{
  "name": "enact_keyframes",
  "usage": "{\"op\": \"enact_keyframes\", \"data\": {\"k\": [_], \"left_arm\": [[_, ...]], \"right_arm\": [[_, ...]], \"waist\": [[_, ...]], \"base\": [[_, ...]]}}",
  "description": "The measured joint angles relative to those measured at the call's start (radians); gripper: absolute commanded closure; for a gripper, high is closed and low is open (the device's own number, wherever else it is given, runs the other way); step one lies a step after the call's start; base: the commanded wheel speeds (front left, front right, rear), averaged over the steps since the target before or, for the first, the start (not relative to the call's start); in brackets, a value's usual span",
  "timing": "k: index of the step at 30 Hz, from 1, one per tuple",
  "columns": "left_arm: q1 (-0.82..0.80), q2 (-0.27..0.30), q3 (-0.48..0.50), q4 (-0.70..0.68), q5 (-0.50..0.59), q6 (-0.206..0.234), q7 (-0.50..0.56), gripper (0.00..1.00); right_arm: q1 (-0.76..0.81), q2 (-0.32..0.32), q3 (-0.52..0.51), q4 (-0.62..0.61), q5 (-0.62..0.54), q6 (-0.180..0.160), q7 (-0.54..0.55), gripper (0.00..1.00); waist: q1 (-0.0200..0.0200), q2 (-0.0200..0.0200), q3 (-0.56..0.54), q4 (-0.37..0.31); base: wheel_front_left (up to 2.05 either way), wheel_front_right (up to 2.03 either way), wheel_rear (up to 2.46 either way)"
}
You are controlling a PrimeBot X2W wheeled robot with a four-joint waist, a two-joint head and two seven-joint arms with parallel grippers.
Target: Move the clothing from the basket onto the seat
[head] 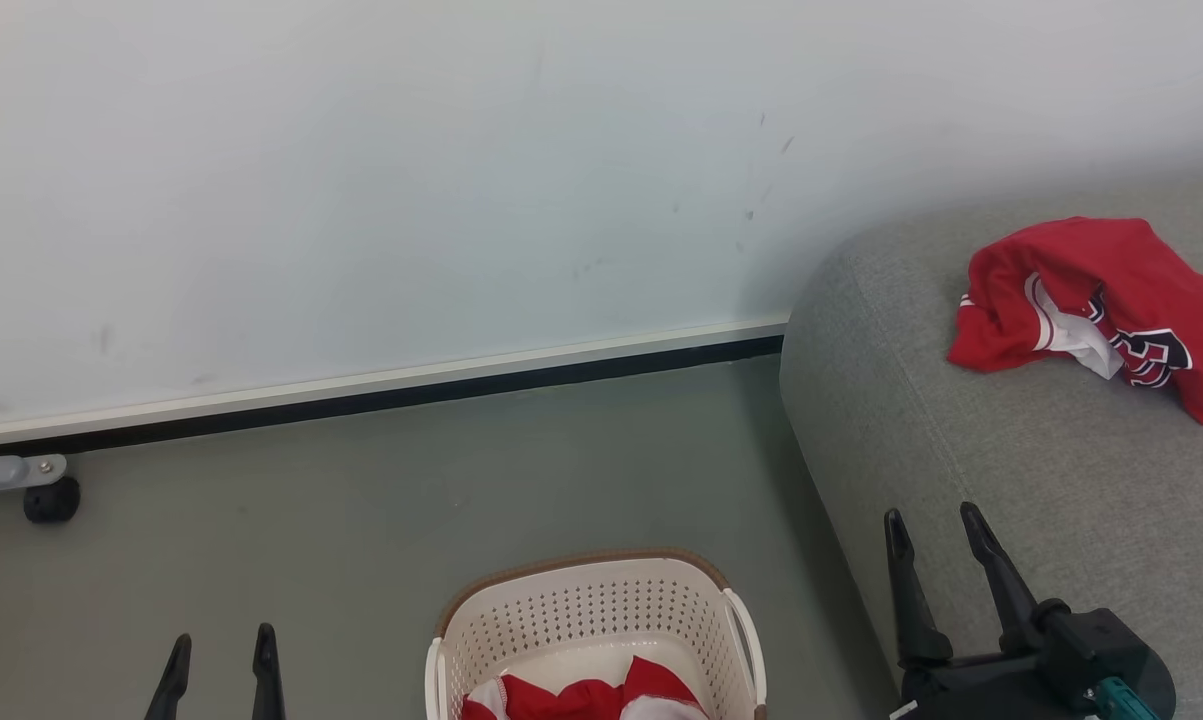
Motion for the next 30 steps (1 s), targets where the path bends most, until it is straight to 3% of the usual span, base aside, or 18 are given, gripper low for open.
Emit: {"op": "enact_keyframes", "data": {"k": [30], "left_arm": [[0.001, -0.002, -0.005, -0.027, 0.027, 0.000, 0.000, 0.00]], "right_arm": [[0.021, 0.001, 0.002, 0.023, 0.022, -0.005, 0.014, 0.00]], "waist": [[0.0000, 0.0000, 0.012, 0.005]], "base": [[0.00, 0.00, 0.00]]}}
